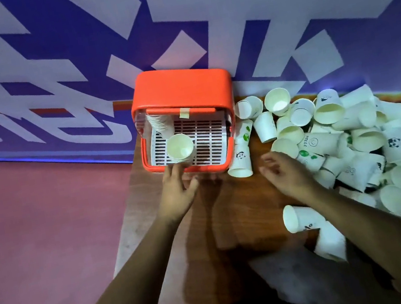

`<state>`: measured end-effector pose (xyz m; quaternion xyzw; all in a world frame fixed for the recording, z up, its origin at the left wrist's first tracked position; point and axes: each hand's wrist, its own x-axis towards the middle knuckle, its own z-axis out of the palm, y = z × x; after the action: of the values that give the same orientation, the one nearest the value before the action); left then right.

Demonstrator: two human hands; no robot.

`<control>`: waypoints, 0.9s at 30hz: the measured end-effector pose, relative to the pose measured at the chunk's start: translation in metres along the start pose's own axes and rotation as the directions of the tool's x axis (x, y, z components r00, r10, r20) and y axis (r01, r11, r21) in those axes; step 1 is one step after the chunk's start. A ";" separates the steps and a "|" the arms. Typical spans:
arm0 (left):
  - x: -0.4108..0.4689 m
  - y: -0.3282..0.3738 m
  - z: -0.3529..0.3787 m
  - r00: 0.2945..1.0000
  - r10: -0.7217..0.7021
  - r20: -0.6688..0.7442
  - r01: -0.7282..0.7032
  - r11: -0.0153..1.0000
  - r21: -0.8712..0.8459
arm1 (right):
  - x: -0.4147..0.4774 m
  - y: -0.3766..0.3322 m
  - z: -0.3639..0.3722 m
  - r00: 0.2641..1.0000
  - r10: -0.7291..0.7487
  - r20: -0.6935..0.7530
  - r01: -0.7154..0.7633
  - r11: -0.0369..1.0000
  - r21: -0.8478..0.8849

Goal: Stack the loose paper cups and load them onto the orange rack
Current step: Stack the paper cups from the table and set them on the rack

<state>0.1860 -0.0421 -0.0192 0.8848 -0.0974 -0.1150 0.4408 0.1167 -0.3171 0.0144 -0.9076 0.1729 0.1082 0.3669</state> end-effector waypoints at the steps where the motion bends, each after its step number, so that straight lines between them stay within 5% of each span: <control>1: -0.007 0.004 0.010 0.999 0.021 0.045 -0.021 1.000 -0.002 | -0.011 0.016 -0.007 1.000 0.000 -0.013 0.000 1.000 -0.022; 11: -0.044 0.065 0.149 0.849 0.045 0.526 -0.116 0.988 0.104 | -0.135 0.122 -0.014 0.977 0.175 -0.121 -0.198 0.958 -0.210; 18: -0.064 0.083 0.213 0.755 -0.040 0.654 -0.131 0.969 0.210 | -0.163 0.139 0.009 0.917 0.351 -0.190 -0.384 0.904 -0.186; 27: -0.086 0.070 0.225 0.836 0.049 0.547 -0.197 0.957 0.215 | -0.169 0.156 0.029 0.860 0.497 -0.112 -0.509 0.847 -0.155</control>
<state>0.0339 -0.2306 -0.0847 0.8594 -0.2880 -0.3149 0.2816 -0.1020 -0.3615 -0.0497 -0.8629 0.4066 0.1847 0.2366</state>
